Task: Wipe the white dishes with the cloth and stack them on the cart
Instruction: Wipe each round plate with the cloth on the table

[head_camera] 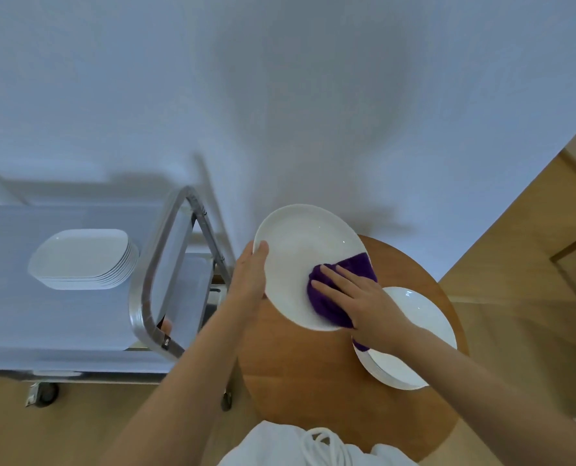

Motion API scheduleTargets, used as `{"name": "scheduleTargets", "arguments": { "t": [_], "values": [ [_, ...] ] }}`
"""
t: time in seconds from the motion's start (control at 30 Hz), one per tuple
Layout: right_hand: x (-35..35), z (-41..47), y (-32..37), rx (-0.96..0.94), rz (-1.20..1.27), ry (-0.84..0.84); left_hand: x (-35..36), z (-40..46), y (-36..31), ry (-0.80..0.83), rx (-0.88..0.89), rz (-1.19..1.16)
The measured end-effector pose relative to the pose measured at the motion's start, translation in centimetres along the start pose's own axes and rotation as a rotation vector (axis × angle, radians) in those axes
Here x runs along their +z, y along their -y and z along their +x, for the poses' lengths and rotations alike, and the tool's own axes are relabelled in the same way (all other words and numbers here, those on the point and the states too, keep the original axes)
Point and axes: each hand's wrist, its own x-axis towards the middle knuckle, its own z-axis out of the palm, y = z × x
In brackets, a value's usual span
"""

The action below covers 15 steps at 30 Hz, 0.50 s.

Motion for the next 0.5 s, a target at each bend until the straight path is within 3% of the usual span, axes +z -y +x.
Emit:
{"name": "scheduleTargets", "arguments": {
  "t": [0.07, 0.23, 0.37, 0.5],
  "values": [
    [-0.3, -0.5, -1.2, -0.034, -0.116, 0.083, -1.2, 0.1, -0.6, 0.114, -0.034, 0.05],
    [-0.3, -1.0, -2.5, -0.135, -0.328, 0.094, -2.8, 0.7, -1.3, 0.459, -0.171, 0.285],
    [-0.7, -1.4, -2.7, -0.197, -0.322, 0.044, -3.1, 1.2, -1.4, 0.462, -0.264, 0.213],
    [-1.9, -1.3, -2.0, -0.132, -0.177, 0.133, -4.3, 1.5, -2.5, 0.468, -0.402, 0.102]
  ]
}}
